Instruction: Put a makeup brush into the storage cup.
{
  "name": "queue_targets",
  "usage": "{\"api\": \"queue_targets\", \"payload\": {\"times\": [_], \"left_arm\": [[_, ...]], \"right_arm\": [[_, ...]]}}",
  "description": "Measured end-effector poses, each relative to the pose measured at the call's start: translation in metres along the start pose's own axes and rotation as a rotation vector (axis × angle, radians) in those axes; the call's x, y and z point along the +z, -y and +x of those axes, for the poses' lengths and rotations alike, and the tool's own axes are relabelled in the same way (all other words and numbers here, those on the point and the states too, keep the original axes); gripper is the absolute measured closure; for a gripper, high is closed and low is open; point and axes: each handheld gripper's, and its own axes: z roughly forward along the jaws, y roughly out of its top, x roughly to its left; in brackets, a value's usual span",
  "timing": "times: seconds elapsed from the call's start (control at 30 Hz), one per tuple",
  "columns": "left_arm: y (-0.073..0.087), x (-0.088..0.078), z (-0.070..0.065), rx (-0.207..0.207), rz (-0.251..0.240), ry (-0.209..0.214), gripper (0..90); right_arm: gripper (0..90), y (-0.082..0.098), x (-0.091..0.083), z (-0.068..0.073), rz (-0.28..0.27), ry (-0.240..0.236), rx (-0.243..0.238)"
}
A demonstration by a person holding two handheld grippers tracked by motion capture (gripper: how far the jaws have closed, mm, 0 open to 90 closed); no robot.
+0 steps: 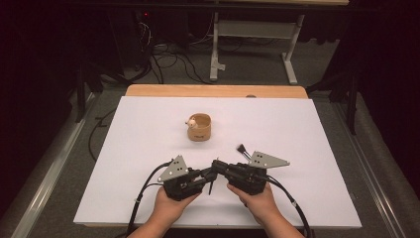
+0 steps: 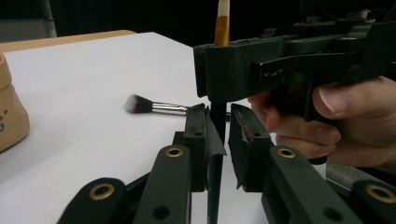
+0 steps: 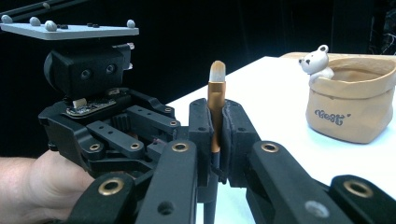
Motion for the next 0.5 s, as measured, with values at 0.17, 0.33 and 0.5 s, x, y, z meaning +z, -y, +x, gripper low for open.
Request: {"api": "queue_targets", "payload": {"times": [0.17, 0.33, 0.5], "left_arm": [[0.0, -0.0003, 0.0, 0.001, 0.0, -0.003, 81.2], [0.0001, -0.0002, 0.0, 0.001, 0.002, -0.003, 82.5], [-0.0001, -0.0002, 0.0, -0.001, 0.002, -0.003, 82.7]], "right_arm": [[85.6, 0.0005, 0.0008, 0.0008, 0.003, -0.001, 0.0], [85.3, 0.0008, 0.0012, 0.0003, 0.004, -0.002, 0.003], [83.6, 0.0008, 0.0012, 0.0005, 0.002, 0.001, 0.005]]}}
